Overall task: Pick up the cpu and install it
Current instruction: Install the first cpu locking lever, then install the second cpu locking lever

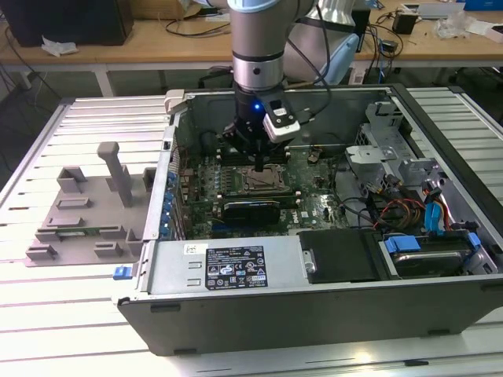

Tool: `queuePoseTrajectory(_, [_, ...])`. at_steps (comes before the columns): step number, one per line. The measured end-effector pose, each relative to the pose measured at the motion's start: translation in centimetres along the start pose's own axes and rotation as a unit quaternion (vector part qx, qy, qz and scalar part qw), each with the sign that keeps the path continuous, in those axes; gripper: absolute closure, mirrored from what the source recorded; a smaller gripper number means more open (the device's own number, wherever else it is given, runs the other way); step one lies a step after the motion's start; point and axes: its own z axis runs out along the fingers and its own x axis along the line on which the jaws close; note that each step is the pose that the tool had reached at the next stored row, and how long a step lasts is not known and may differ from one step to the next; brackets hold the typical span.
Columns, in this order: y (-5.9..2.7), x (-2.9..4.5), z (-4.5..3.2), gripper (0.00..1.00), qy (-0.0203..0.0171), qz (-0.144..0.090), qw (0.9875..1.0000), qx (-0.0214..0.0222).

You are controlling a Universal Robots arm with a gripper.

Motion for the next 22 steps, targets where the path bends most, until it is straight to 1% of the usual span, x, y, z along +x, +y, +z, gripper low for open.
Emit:
queuePoseTrajectory(1, [-0.16,-0.02,0.01,0.89,-0.0011,0.000,1.0000,-0.0002])
queuePoseTrajectory(3, [-0.45,-0.12,0.03,0.89,-0.0015,-0.001,1.0000,-0.0003])
queuePoseTrajectory(4, [-0.45,-0.20,0.04,0.89,-0.0017,-0.004,1.0000,-0.0005])
queuePoseTrajectory(7, [-0.41,-0.57,0.05,0.89,-0.0020,-0.020,0.9998,-0.0014])
queuePoseTrajectory(9, [-0.41,-0.57,0.05,0.89,-0.0021,-0.020,0.9998,-0.0014])
queuePoseTrajectory(12, [-0.42,-0.61,-0.30,0.89,-0.0021,-0.020,0.9998,-0.0014])
queuePoseTrajectory(22, [-0.42,-0.61,-0.39,0.89,-0.0021,-0.020,0.9998,-0.0015])
